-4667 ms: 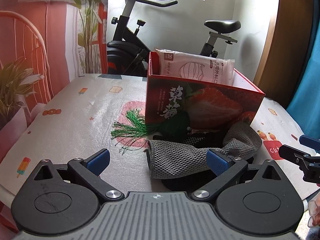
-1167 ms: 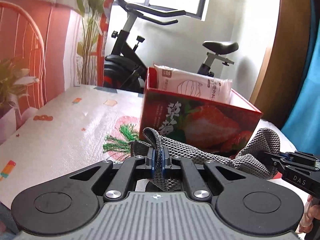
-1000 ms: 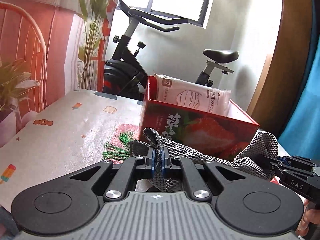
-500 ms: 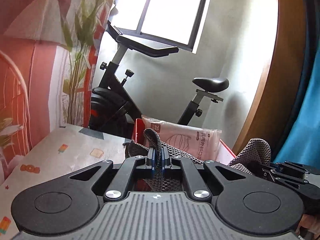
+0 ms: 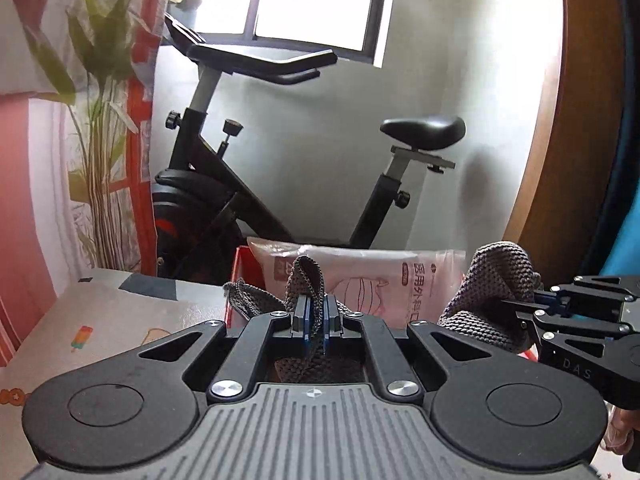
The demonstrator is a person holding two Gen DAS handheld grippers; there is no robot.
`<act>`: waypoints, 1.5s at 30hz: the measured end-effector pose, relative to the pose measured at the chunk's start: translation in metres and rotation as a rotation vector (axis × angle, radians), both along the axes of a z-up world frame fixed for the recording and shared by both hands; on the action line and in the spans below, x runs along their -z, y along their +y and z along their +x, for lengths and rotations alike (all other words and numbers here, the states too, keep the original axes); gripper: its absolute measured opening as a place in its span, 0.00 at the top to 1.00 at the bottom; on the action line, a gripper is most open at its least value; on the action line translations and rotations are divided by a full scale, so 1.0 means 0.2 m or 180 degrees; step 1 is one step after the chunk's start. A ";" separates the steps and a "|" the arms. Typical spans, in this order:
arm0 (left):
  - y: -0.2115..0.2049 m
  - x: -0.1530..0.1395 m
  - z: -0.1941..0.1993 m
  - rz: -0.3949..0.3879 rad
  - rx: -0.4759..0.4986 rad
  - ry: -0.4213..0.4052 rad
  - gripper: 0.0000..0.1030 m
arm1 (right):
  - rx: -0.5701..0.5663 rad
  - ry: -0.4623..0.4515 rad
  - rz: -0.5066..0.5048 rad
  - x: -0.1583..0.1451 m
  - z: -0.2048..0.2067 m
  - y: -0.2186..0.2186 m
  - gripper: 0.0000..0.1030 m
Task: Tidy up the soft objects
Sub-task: 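Lift the grey cloth with both grippers and carry it over the box, then open both grippers to drop the grey cloth into the red box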
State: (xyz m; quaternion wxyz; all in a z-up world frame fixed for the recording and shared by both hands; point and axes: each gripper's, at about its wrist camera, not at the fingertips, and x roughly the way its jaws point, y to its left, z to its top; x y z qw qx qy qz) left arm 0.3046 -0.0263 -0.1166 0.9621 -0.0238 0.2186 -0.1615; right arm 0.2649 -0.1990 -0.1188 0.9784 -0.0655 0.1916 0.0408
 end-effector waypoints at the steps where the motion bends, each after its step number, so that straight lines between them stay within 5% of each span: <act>1: -0.02 0.03 0.03 0.0034 0.0027 0.0066 0.93 | 0.0003 0.0081 -0.0018 0.02 0.04 0.00 0.90; 12: -0.09 0.16 0.15 0.0264 0.0140 0.0425 0.93 | 0.0139 0.0700 -0.0043 0.24 0.21 0.02 0.90; 25: -0.07 0.18 0.18 0.0293 0.0275 0.0479 0.88 | 0.0317 0.0869 0.0248 0.27 0.20 -0.03 0.81; 30: -0.03 0.12 0.14 0.0273 0.0224 0.0380 0.58 | 0.0429 0.0788 0.0272 0.22 0.14 -0.08 0.74; 37: 0.04 -0.04 0.03 0.0286 0.0162 0.0112 0.45 | 0.0571 0.0503 0.0524 0.09 0.01 -0.19 0.50; 41: 0.09 -0.13 -0.06 0.0217 0.0131 -0.0011 0.24 | 0.0583 0.0376 0.0670 0.00 -0.10 -0.24 0.43; 45: 0.15 -0.22 -0.18 0.0153 0.0099 -0.0179 0.01 | 0.0499 0.0259 0.0808 -0.09 -0.23 -0.26 0.25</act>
